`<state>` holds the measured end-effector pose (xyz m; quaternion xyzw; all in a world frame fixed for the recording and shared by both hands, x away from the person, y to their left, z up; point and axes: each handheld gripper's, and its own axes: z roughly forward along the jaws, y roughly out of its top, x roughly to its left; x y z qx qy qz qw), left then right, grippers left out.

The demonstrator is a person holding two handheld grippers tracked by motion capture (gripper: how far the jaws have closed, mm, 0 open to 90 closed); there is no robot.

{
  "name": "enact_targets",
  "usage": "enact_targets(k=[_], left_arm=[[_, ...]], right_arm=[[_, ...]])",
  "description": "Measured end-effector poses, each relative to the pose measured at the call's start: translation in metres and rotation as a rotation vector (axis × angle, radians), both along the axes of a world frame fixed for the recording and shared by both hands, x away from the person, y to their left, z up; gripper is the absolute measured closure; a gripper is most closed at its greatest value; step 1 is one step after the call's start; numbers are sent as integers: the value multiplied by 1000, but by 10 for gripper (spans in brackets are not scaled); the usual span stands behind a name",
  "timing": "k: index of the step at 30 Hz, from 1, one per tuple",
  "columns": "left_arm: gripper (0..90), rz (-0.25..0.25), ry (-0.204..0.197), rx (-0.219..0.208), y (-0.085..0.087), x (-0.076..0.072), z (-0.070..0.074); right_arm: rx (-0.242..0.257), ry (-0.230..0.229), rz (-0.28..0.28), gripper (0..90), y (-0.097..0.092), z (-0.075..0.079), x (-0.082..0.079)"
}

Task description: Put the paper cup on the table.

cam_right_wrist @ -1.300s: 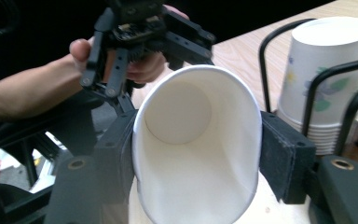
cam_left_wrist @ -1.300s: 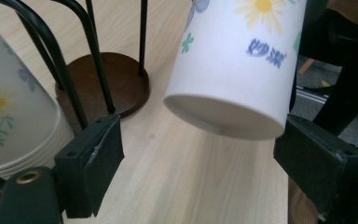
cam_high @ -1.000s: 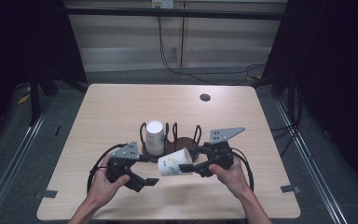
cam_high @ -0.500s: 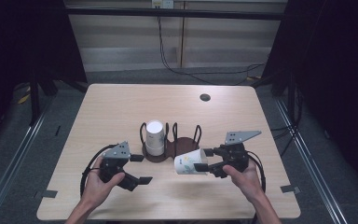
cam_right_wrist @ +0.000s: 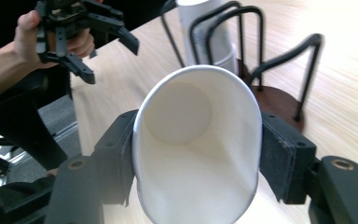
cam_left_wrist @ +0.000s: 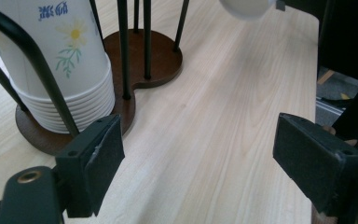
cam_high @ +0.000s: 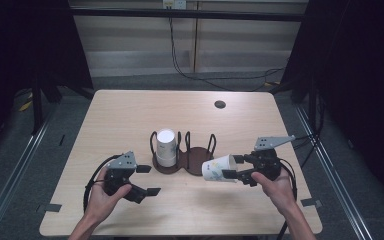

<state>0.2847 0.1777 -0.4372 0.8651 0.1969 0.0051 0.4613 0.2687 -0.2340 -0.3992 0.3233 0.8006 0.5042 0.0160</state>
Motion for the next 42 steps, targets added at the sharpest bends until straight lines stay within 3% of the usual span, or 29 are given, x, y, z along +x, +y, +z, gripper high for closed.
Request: enact_targets(k=[5, 7, 18, 21, 23, 26, 28, 30, 31, 42], left_arm=[[162, -1, -17, 49, -1, -1, -3], [162, -9, -4, 39, -1, -1, -4], [163, 9, -18, 31, 1, -2, -5], [163, 7, -29, 52, 1, -3, -5], [163, 3, -8, 29, 4, -2, -7], [164, 14, -9, 33, 6, -1, -7], [164, 17, 1, 2, 9, 1, -7], [165, 31, -13, 0, 12, 1, -6], [164, 41, -9, -15, 16, 3, -7], [164, 61, -21, 1, 18, 4, -8]], right_arm=[[-27, 9, -28, 353, -10, 2, 5], [-42, 16, -42, 353, -12, 2, 7], [-132, 30, -108, 348, -29, 21, 25], [-152, 44, -121, 346, -30, 21, 32], [-186, 57, -139, 342, -30, 22, 38], [-195, 70, -157, 341, -31, 23, 42], [-205, 80, -176, 340, -32, 25, 46], [-218, 89, -188, 339, -33, 27, 50], [-245, 100, -199, 338, -34, 30, 54], [-336, 156, -219, 330, -33, 29, 76]])
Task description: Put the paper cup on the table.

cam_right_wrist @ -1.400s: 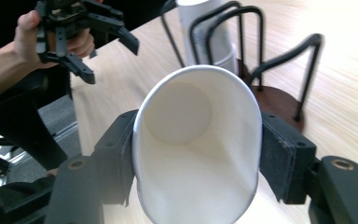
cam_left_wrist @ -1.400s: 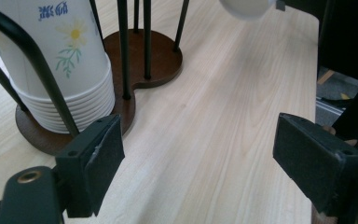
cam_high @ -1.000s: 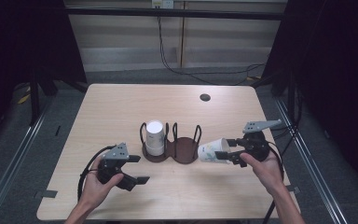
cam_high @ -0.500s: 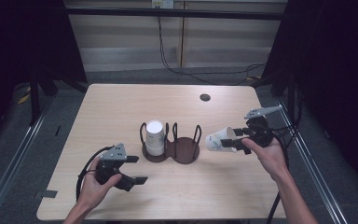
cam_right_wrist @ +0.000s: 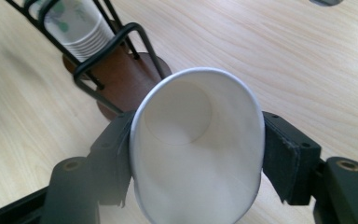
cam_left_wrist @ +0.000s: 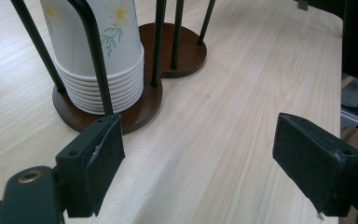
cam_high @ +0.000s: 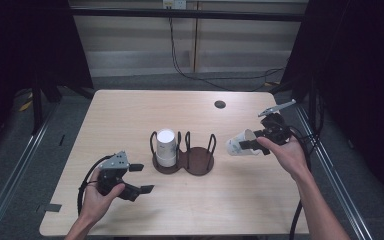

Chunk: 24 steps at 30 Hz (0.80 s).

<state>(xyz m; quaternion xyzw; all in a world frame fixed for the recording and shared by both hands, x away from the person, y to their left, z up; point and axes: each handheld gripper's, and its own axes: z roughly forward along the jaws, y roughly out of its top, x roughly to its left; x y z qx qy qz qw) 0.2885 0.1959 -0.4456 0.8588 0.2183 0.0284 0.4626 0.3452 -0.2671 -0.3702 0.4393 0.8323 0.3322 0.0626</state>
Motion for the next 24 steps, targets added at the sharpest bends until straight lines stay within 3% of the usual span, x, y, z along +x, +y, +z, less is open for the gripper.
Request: enact_targets(k=[11, 24], left_arm=[[165, -8, -2, 22, -2, 0, -1], [166, -5, 2, 26, -1, 1, -3]], right_arm=[[-121, 78, -12, 319, 7, -7, 23], [-199, 116, -6, 304, 16, -13, 36]])
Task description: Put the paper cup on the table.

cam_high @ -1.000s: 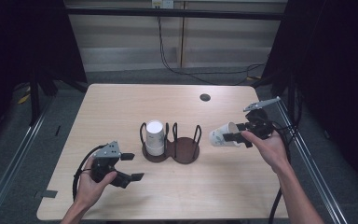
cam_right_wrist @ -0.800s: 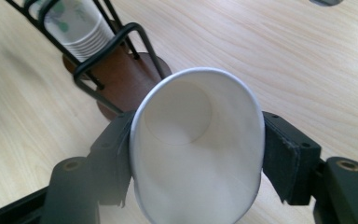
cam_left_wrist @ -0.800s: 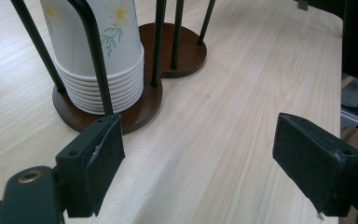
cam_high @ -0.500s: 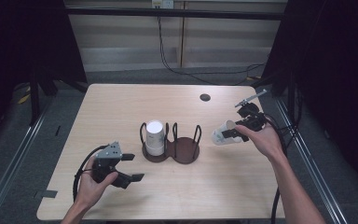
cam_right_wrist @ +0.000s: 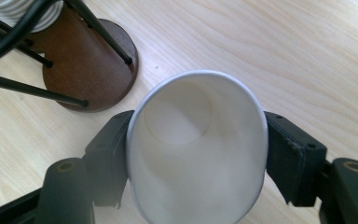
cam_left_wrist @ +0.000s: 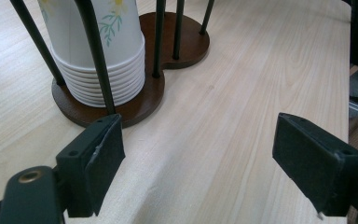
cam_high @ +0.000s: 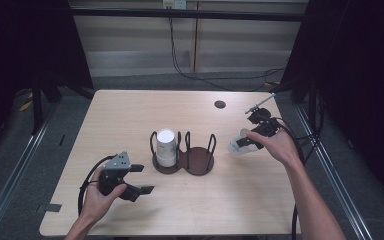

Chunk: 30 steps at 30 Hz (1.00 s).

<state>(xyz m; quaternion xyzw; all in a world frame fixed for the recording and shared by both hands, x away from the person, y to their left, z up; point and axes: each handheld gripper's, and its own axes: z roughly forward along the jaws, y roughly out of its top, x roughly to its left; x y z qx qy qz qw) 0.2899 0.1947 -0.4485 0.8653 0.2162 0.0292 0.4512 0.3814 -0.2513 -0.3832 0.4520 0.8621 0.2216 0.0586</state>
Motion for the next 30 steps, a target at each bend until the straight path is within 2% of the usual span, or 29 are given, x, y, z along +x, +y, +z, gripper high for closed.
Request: enact_targets(k=[2, 3, 10, 14, 18, 21, 30], left_arm=[[166, 2, 1, -2, 0, 0, 0], [166, 1, -2, -2, 1, 0, 0], [166, 1, 0, 3, 1, 1, 0], [166, 1, 1, 2, 1, 1, 0], [166, -2, 0, 6, 0, 1, -1], [166, -4, 4, 3, 0, 0, -1], [166, -3, 2, 7, 0, 0, -1]], right_arm=[[-6, 10, -2, 303, 0, -2, 2], [-24, 24, -3, 301, -1, -5, 4], [-65, 47, -9, 290, 1, -13, 9], [-141, 64, -7, 286, 8, -22, 13], [-157, 58, -9, 278, 12, -25, 15], [-171, 71, -5, 257, 19, -30, 18], [-149, 56, -13, 224, 27, -32, 22]])
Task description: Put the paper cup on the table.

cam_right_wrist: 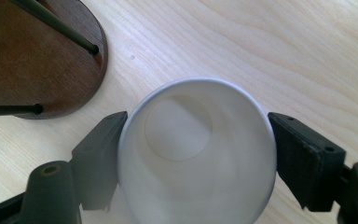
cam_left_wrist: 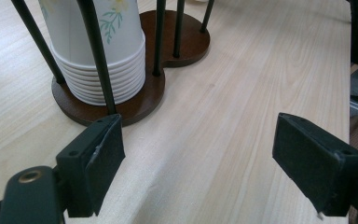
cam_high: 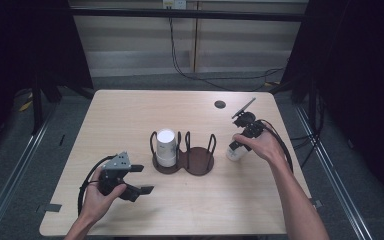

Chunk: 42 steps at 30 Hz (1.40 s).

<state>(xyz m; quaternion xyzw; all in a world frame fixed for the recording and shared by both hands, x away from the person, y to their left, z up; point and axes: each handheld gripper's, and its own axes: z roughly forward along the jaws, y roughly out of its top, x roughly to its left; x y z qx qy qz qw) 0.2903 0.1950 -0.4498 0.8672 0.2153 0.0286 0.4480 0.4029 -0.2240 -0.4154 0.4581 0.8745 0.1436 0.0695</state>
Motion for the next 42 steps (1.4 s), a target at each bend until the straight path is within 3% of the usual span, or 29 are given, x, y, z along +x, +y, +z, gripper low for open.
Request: enact_targets(k=[4, 5, 8, 11, 13, 16, 20, 25, 27, 31, 34, 36, 39, 42], left_arm=[[166, -3, 2, -6, 0, 0, 1], [169, 8, -23, 17, -1, -2, 3], [169, -1, -14, -1, 0, -2, 3], [169, 1, -14, 9, 0, -1, 3], [169, 6, -14, 6, 0, -1, 3], [169, 6, -7, 0, 0, 1, 2], [169, 5, -5, 2, -2, 0, 2], [169, 5, 7, 1, -2, -1, 3], [169, 14, 9, -16, 0, -2, 5], [169, 24, 5, -22, 2, -1, 7], [169, 19, 10, -2, 5, -3, 8], [169, 32, 3, -7, 10, -3, 9], [169, 61, -7, 0, 16, -3, 9], [169, 74, -12, -15, 19, -4, 8]], right_arm=[[25, -3, -4, 167, 0, -2, 0], [39, -16, -4, 145, 0, -4, -1], [62, -30, -14, 147, 0, -4, -3], [60, -44, -26, 148, -2, -5, -4], [85, -53, -46, 147, -5, -5, -5], [163, -89, -67, 143, -9, -3, -8], [153, -114, -85, 143, -9, -3, -11], [174, -157, -100, 144, -14, -1, -14], [221, -164, -105, 142, -15, 2, -17], [233, -191, -104, 143, -14, 5, -20], [242, -206, -106, 143, -15, 8, -24], [236, -231, -111, 144, -16, 12, -28], [303, -296, -137, 142, -23, 20, -39], [321, -336, -135, 141, -24, 21, -47]])
